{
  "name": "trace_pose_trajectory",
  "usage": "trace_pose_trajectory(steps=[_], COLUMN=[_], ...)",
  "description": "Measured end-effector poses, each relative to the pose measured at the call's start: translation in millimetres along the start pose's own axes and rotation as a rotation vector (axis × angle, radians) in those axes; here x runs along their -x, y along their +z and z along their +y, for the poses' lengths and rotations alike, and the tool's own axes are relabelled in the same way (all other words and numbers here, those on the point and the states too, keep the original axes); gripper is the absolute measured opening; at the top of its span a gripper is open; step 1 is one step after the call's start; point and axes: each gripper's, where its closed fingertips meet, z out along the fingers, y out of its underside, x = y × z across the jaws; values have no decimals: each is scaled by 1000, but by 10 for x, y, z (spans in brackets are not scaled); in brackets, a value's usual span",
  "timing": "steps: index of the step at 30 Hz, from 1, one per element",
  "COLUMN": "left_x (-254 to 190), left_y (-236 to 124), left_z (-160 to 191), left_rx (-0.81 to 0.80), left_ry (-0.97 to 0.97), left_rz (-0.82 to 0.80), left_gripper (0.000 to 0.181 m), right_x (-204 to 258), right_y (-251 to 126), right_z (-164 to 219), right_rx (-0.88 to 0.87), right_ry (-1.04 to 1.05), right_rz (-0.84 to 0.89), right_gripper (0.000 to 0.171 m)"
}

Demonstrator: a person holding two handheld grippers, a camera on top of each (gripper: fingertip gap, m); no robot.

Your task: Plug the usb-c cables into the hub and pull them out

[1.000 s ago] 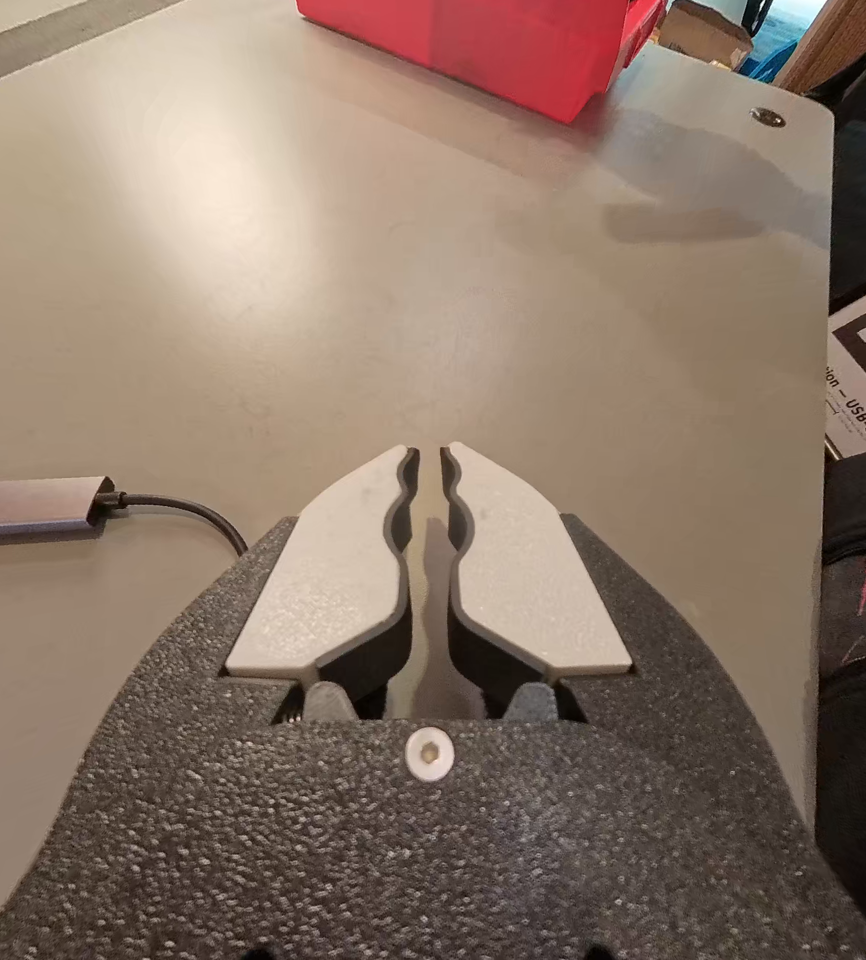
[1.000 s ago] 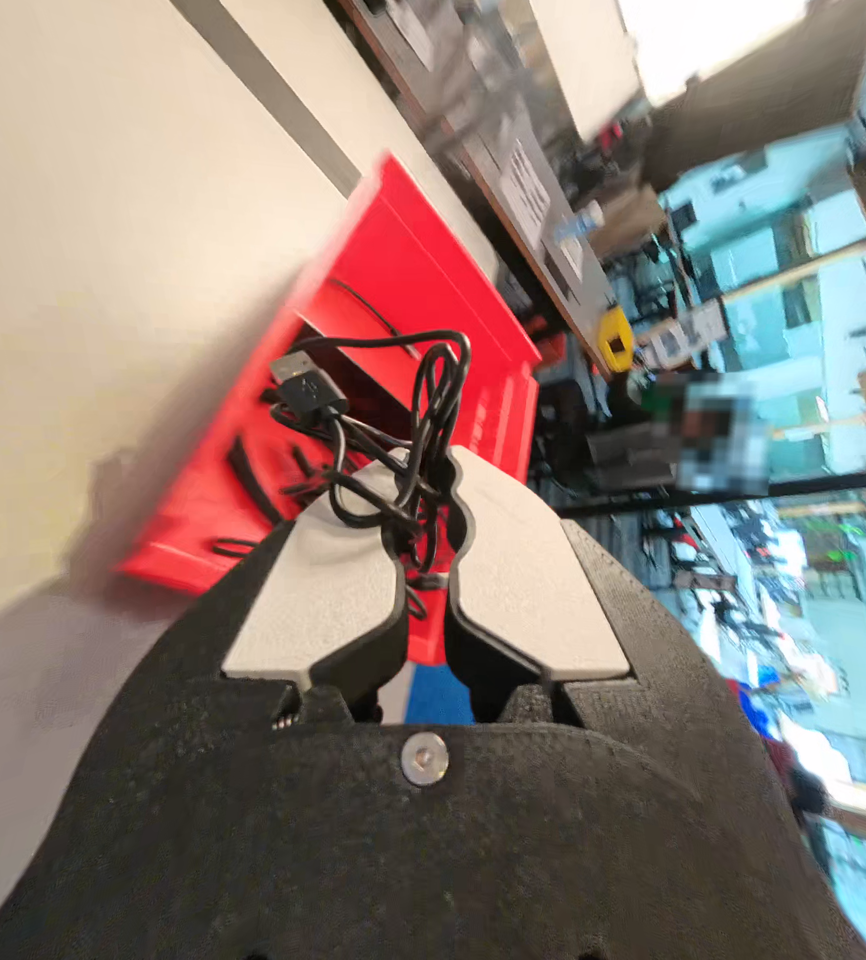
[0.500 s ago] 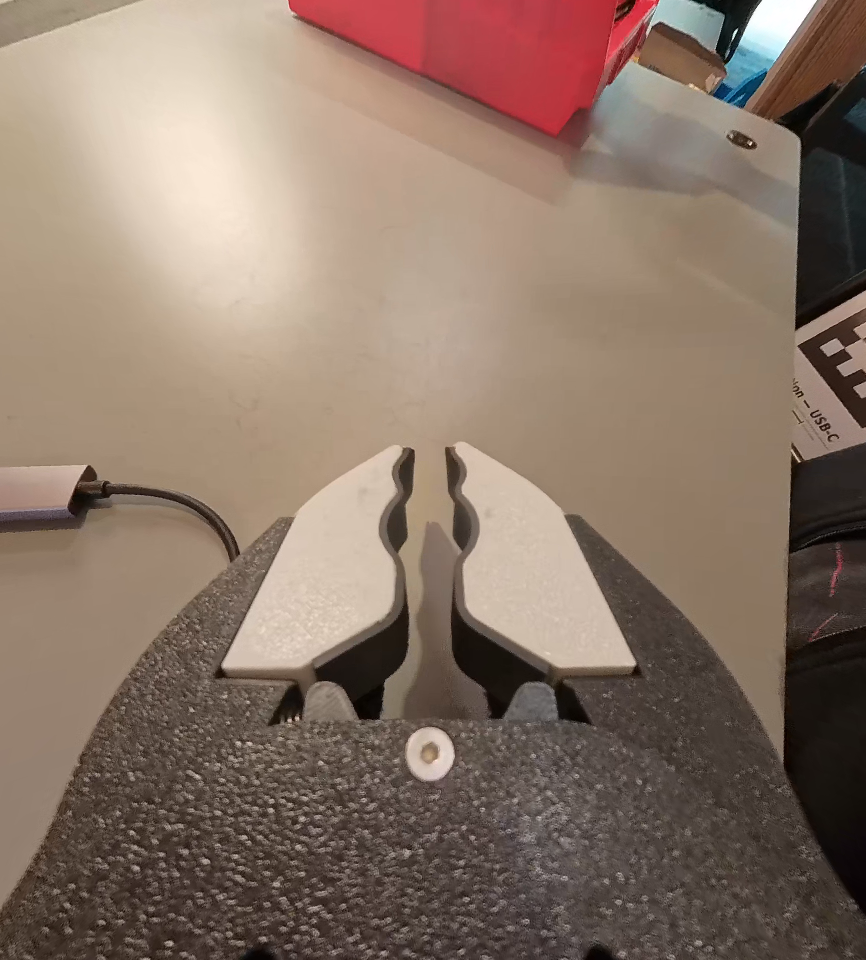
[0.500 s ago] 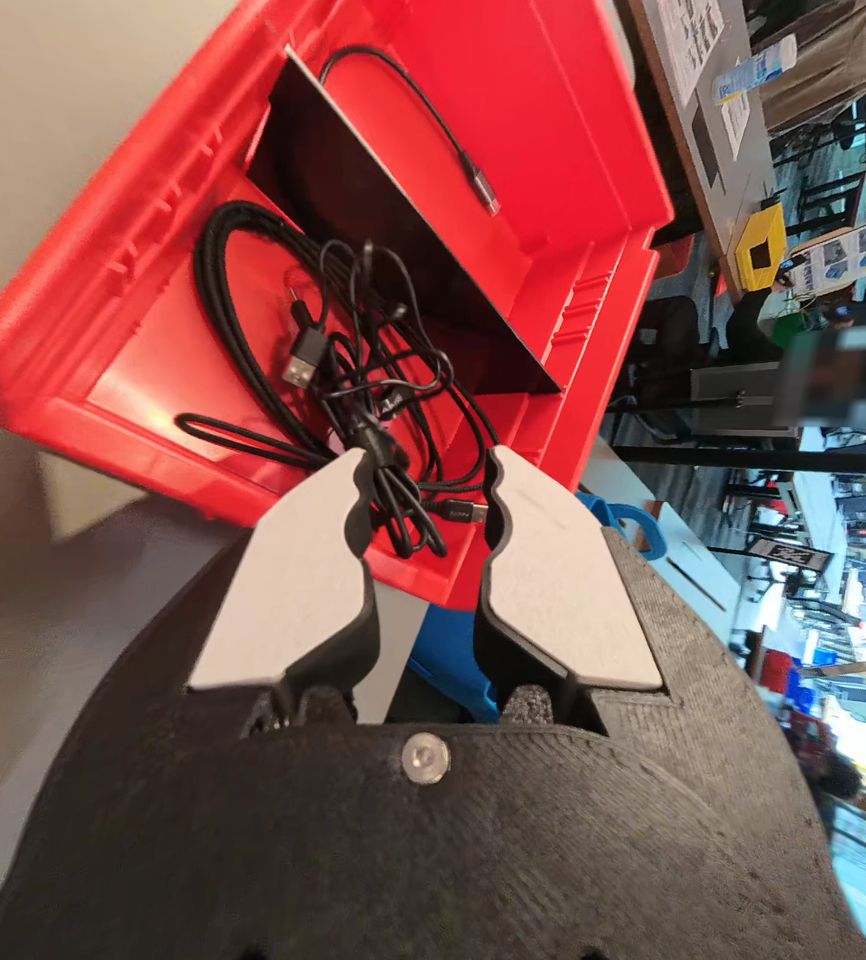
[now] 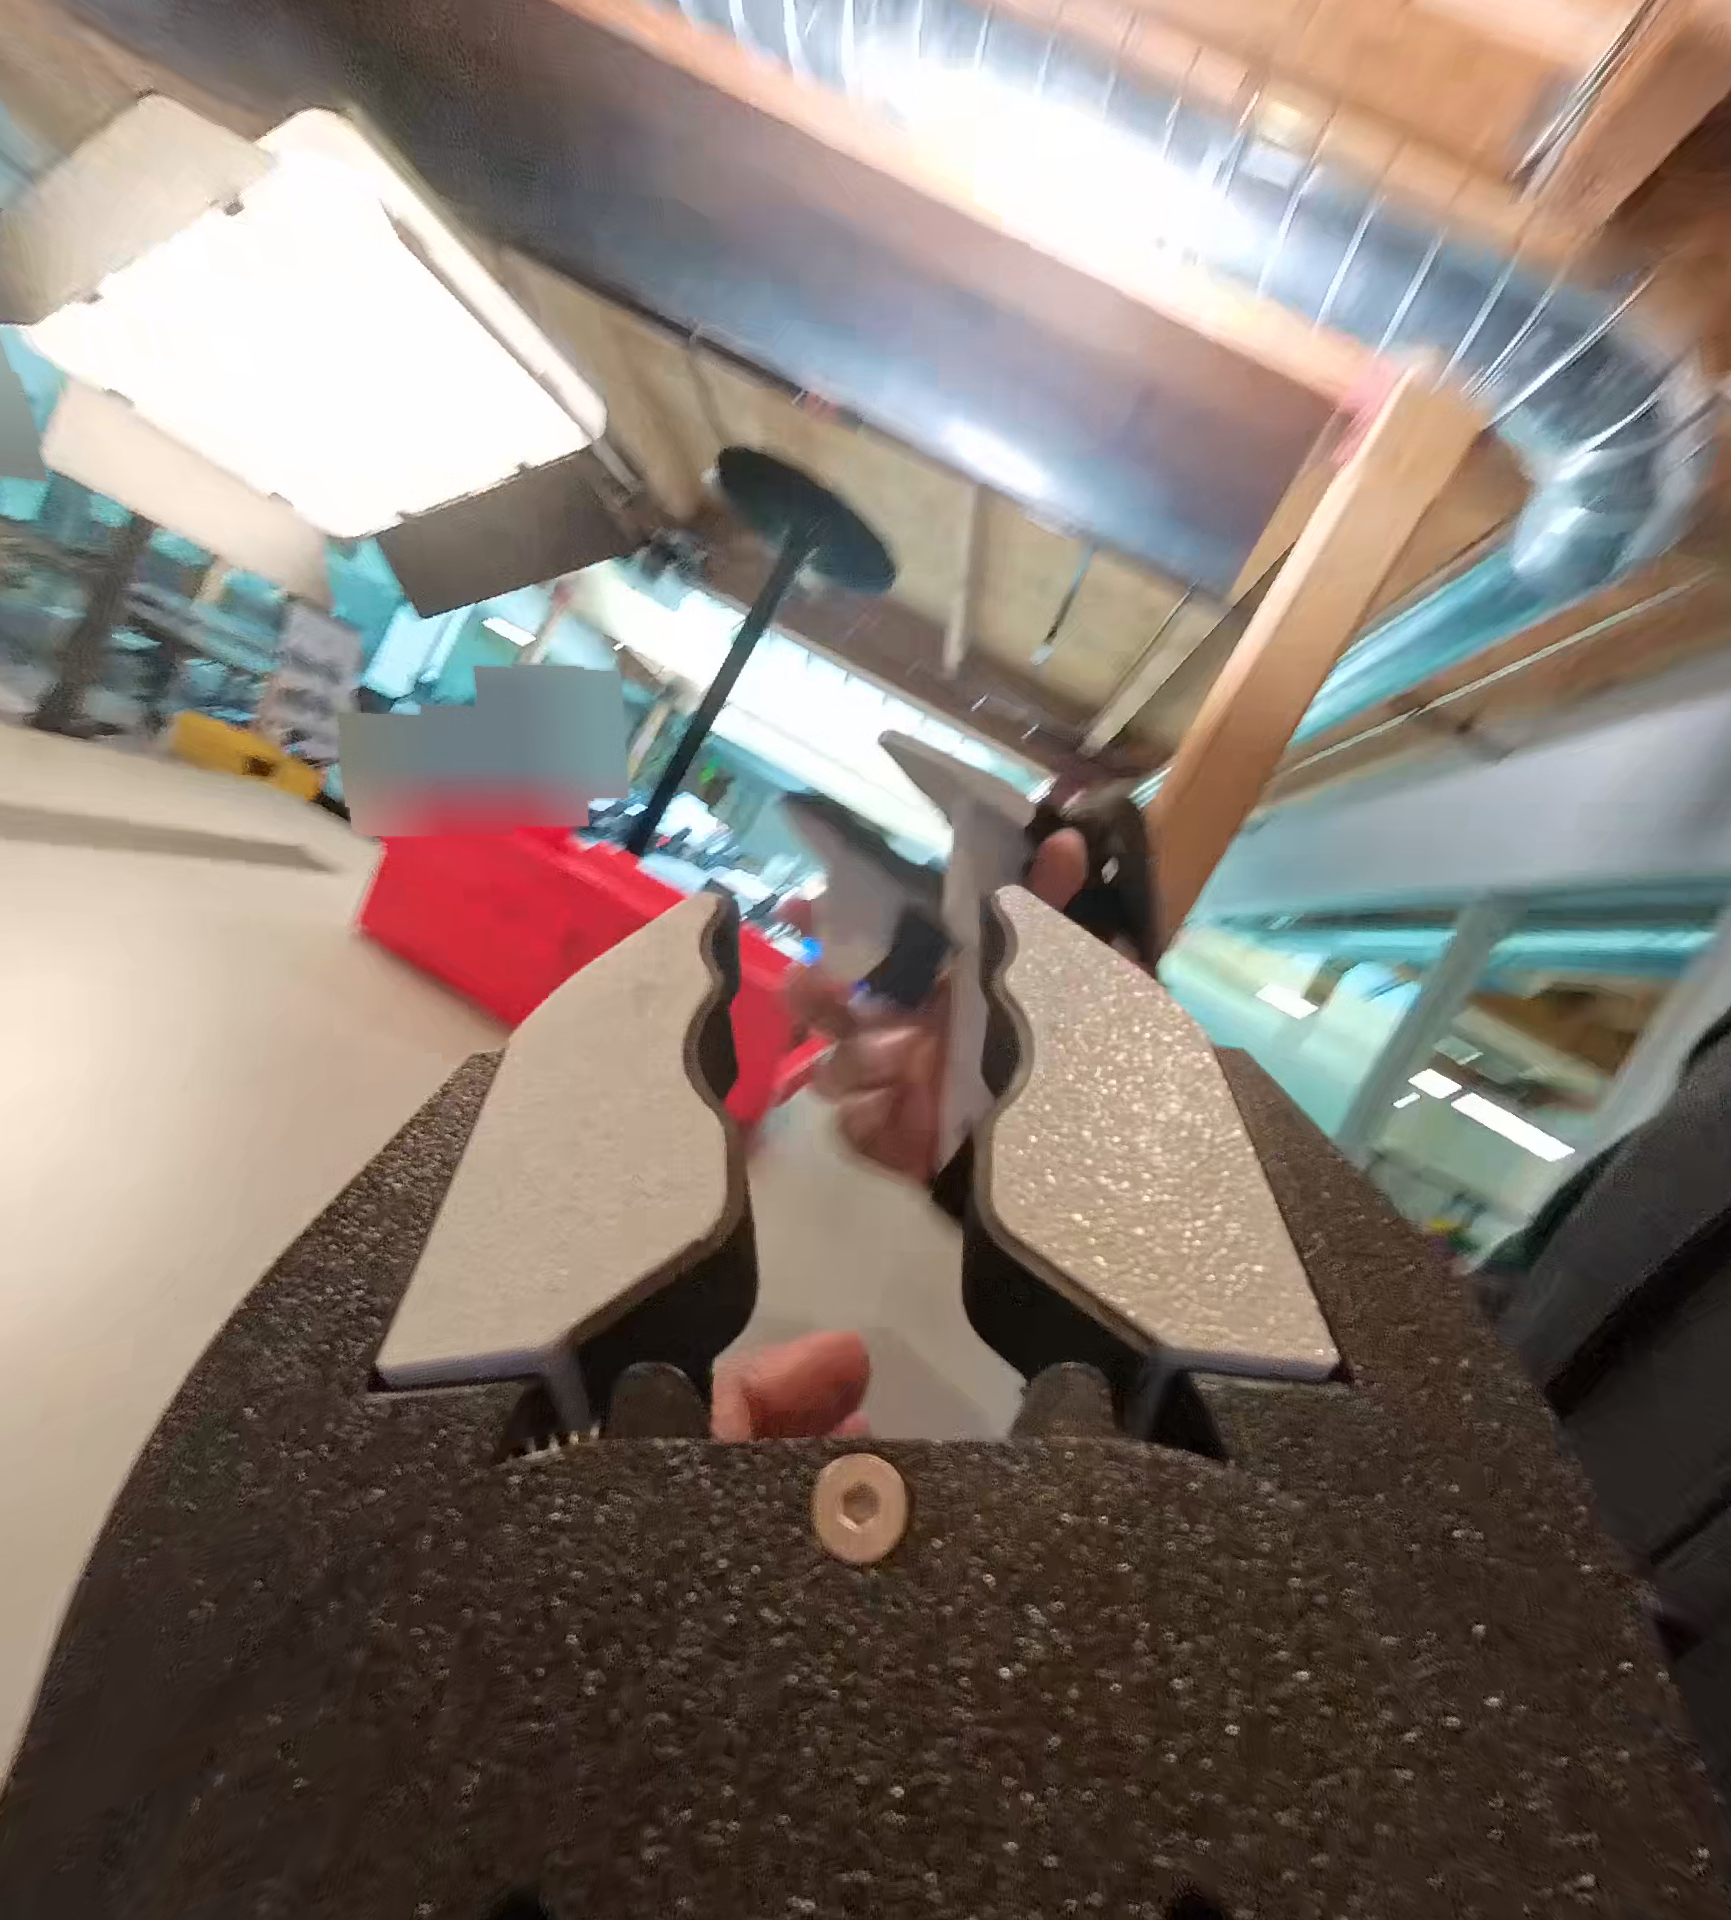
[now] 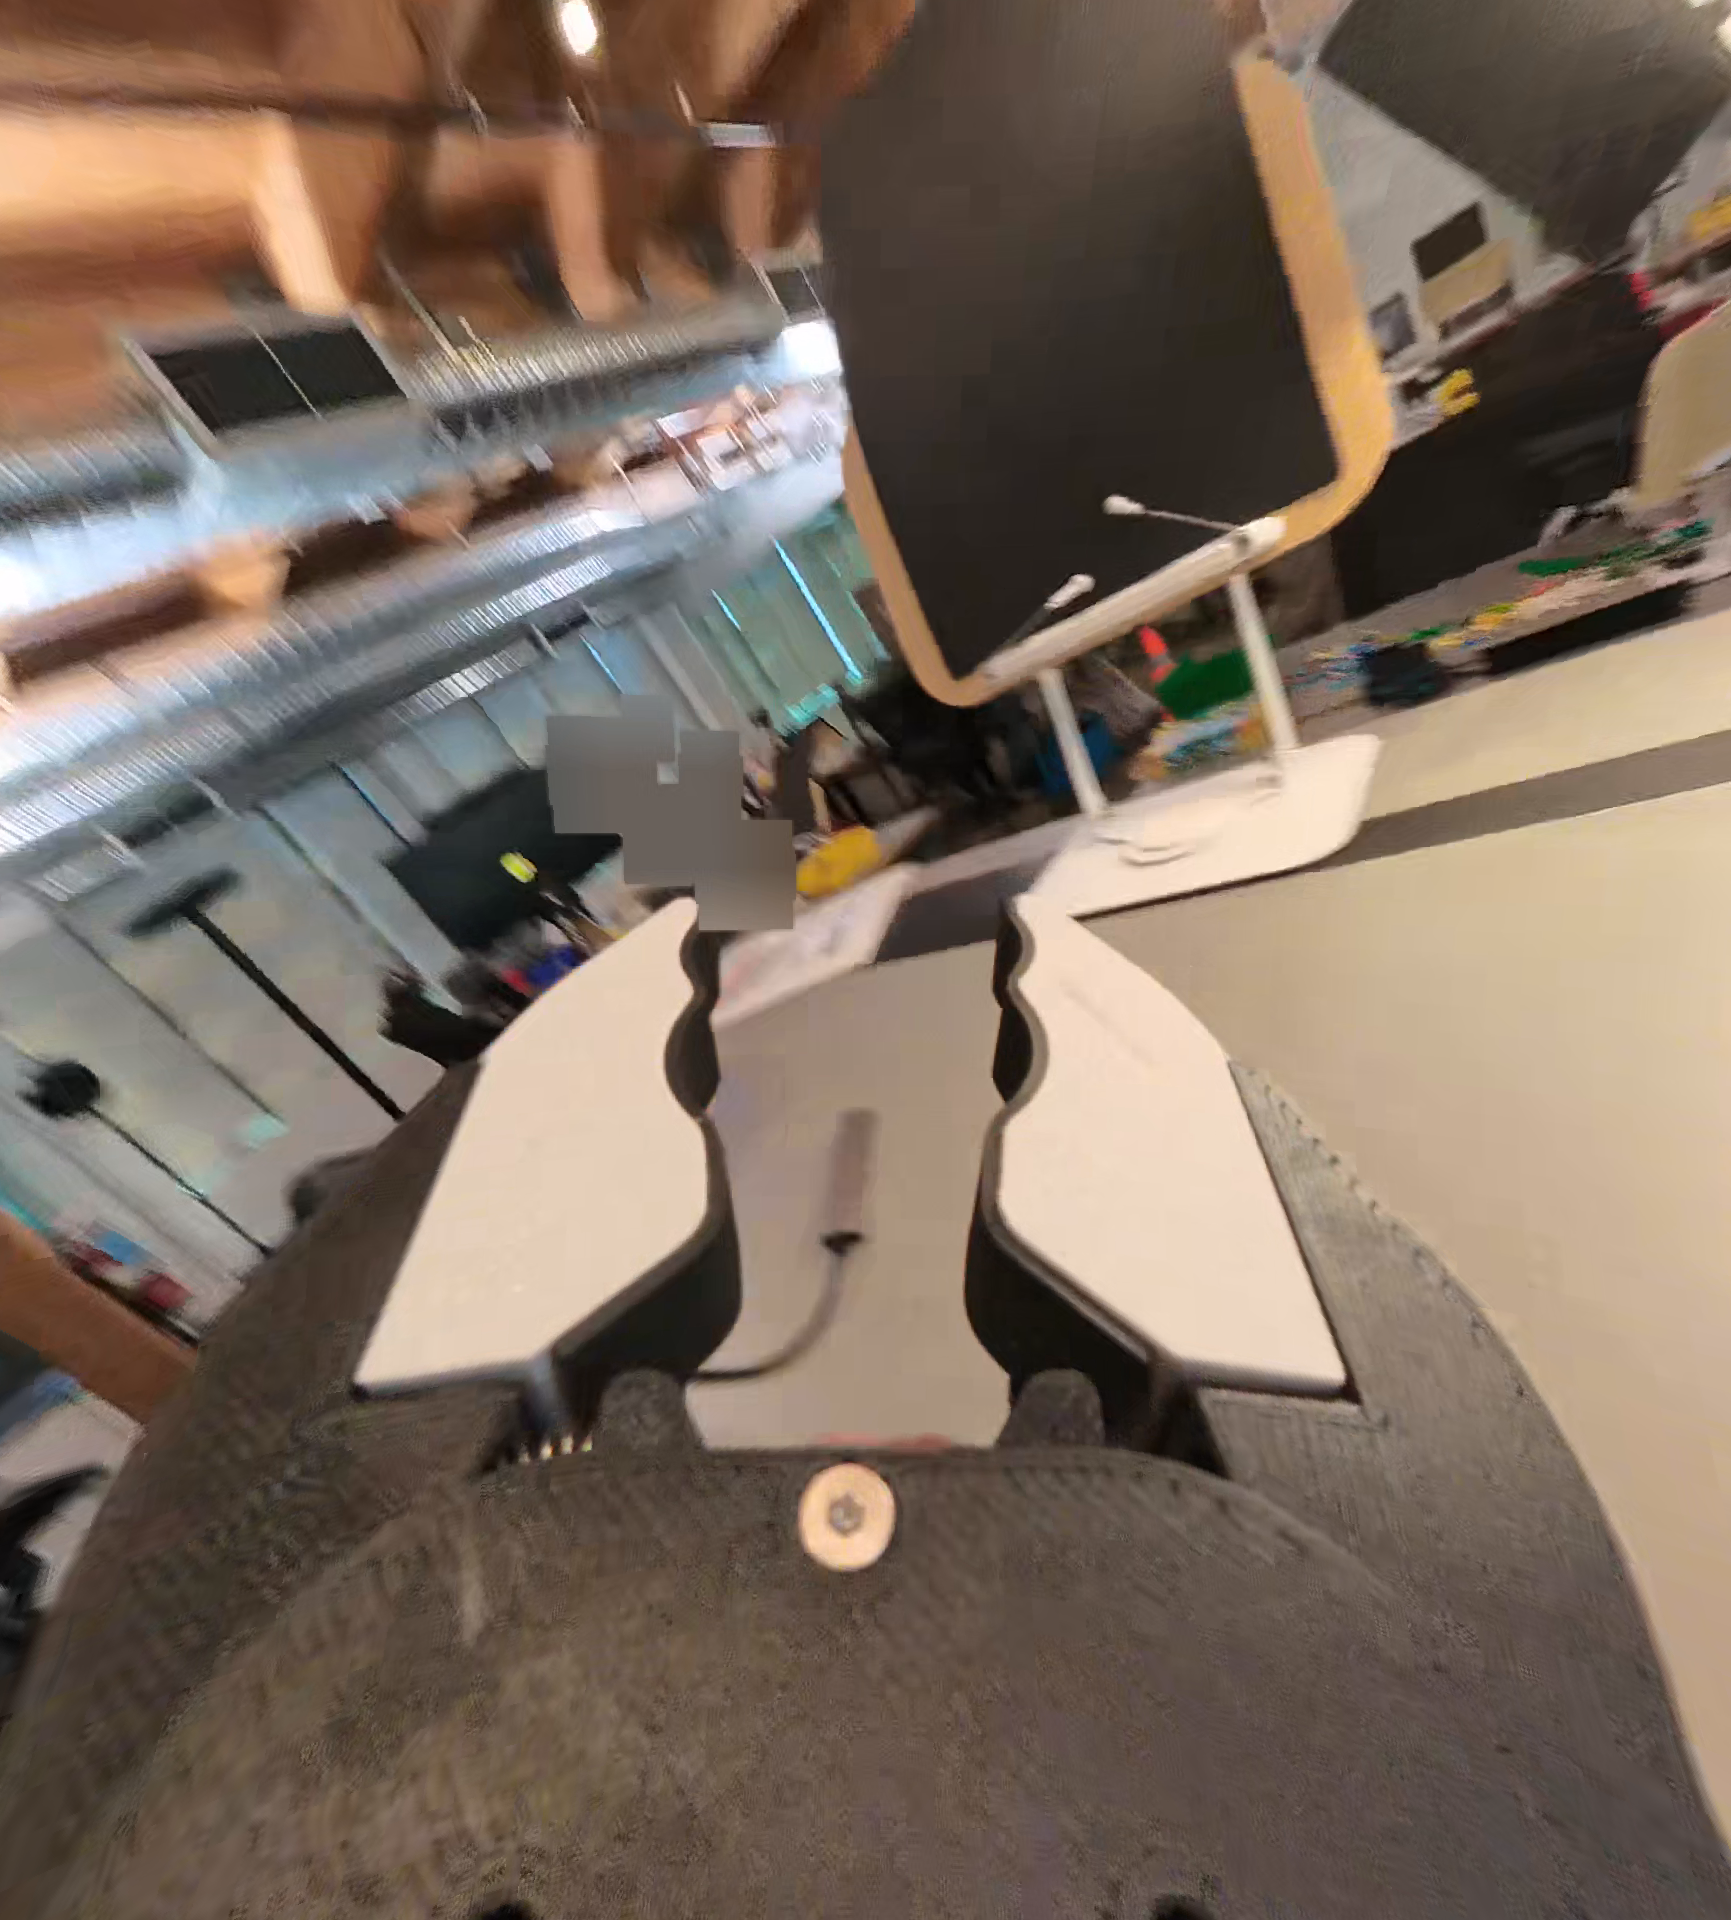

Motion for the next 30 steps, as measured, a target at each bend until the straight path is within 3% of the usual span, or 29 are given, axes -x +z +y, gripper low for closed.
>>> trace_pose_trajectory(steps=[3,6,15,20,23,26,28,30], left_x=[-130,-191,-302,-533,-732,-710,-497,-276], left_y=[169,225,253,327,344,357,311,164], left_z=[142,428,431,402,400,513,490,184], left_rx=[-76,-47,-46,-49,1,36,19,-114], left_ry=[-174,-287,-194,-245,-180,-170,-96,-78], left_rz=[127,167,201,317,378,334,199,97], left_gripper=[52,55,61,67,70,99,82,69], right_x=[156,102,164,321,587,589,405,282], right_y=[183,245,221,169,144,141,178,214], right_z=[380,569,317,91,91,157,232,409], right_rx=[-83,-101,-281,-303,-273,-252,-221,-130], right_ry=[227,347,446,520,445,255,208,158], right_rz=[-77,-81,-198,-356,-383,-317,-236,-175], right_gripper=[55,56,54,39,31,26,25,23])
